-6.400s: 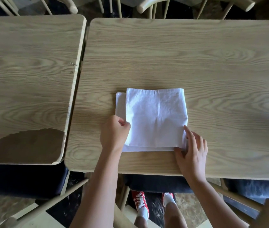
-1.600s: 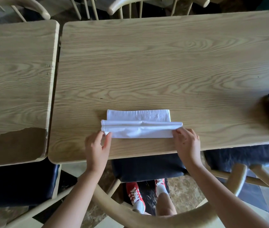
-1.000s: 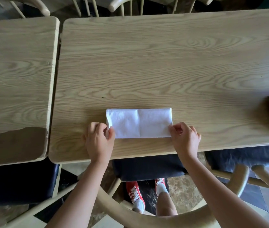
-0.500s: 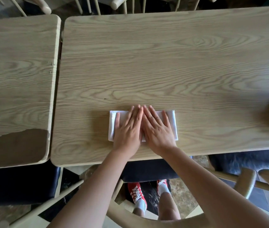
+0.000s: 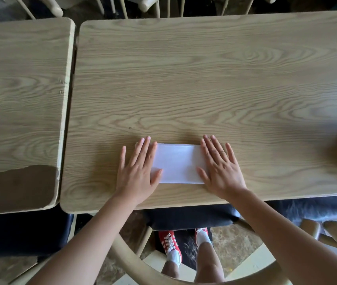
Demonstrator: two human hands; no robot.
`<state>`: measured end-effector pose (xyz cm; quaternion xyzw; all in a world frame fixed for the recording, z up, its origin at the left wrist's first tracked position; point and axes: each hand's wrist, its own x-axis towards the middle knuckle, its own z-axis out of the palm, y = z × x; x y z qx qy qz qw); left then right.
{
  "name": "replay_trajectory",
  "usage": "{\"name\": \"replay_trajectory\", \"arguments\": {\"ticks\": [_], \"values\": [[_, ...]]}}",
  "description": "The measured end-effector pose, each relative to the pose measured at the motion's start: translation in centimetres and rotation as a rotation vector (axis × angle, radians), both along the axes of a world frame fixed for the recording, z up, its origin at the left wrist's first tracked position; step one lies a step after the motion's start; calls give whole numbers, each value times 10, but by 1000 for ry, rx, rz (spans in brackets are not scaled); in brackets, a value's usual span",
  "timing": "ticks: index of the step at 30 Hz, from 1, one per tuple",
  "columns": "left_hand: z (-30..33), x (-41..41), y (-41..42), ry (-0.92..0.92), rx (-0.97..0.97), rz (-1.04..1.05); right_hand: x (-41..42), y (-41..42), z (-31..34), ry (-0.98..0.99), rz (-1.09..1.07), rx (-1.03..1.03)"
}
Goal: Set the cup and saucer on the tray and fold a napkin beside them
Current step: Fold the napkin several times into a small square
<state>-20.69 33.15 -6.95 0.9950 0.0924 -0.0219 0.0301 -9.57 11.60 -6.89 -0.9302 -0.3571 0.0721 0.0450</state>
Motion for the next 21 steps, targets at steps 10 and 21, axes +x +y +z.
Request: {"name": "replay_trajectory", "arguments": {"ticks": [10,21], "values": [[8,108,67,-8,182,-619,-63,-20,3,28,-74,-17],[-12,93,-49,-62,-88,-547,-128,-23,10,-18,74,160]]}}
